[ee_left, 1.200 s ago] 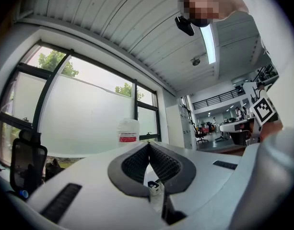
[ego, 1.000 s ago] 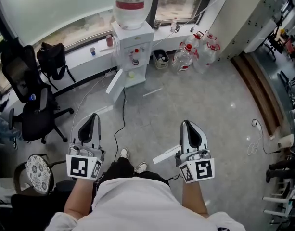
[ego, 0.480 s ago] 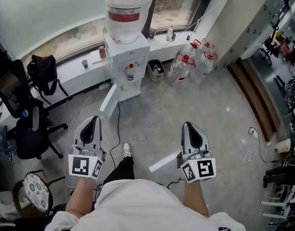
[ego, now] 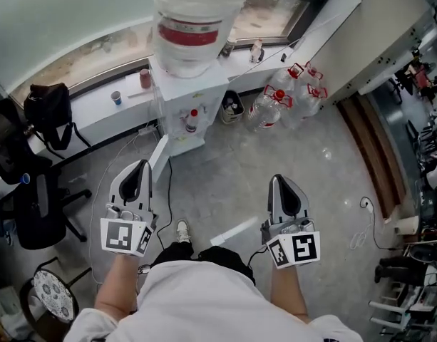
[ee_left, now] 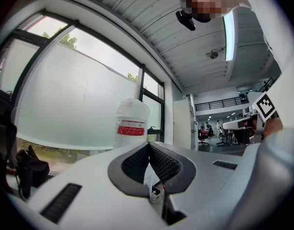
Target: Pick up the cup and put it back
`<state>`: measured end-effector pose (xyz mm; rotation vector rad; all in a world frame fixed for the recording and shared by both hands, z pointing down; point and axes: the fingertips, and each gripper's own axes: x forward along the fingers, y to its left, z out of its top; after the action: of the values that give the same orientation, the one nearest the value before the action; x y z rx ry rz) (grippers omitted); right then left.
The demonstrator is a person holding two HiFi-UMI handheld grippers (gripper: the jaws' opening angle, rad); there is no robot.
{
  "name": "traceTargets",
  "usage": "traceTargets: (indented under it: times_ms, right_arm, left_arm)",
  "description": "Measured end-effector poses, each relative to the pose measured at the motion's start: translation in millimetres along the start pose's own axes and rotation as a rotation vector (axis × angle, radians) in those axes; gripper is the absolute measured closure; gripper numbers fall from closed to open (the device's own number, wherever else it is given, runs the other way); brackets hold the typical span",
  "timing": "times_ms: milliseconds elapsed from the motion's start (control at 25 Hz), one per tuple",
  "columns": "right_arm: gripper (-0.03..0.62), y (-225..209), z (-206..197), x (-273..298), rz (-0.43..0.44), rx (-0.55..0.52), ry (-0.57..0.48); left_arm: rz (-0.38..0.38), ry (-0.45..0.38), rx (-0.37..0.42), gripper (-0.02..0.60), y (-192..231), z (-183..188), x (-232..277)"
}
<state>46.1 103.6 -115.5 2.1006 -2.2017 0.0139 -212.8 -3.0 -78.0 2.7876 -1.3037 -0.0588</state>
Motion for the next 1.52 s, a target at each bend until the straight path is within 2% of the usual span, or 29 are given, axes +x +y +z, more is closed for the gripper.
traceTargets:
  times_ms: [240, 400, 680, 840, 1000, 1160, 1360, 1520]
  right_arm:
    - [0.574, -16.0, -17.9, 28.7, -0.007, 0.021, 0.052]
    - [0.574, -28.5, -21.4, 50.5, 0.020, 0.027, 0.056]
    - [0.574, -59.4, -34.9, 96.0, 0.135, 0.061, 0.060]
    - [0.574, -82.2, -38.0, 123.7, 0.202, 0.063, 0.056]
    - [0.574, -86.9, -62.6, 144.8, 0.276, 0.048, 0.103]
    - [0.574, -84.2, -100.5, 171.4, 0.327, -0.004, 0.128]
    - [0.574, -80.9, -163.9, 192.6, 0.346, -0.050, 0.168]
    - [0.574, -72.7, -220.9, 205.6, 0.376, -0.095, 0.155]
  left_arm:
    - [-0.016, 0.041, -0.024, 0.558, 1.2, -18.3, 33.7]
    - [-0.002, 0.063, -0.021, 0.558, 0.7, -23.9, 51.2]
    - [0.101, 0.093, 0.006, 0.558, -6.8, -23.9, 77.3]
    - [0.136, 0.099, 0.044, 0.558, -19.4, -20.6, 101.2]
    - [0.150, 0.104, 0.056, 0.558, -27.8, -30.9, 126.0]
    - [0.130, 0.108, 0.056, 0.558, -29.1, -70.0, 165.8]
    - [0.099, 0.106, 0.058, 0.558, -30.2, -127.6, 191.4]
    - [0.055, 0.140, 0.072, 0.558, -27.4, -193.7, 204.1]
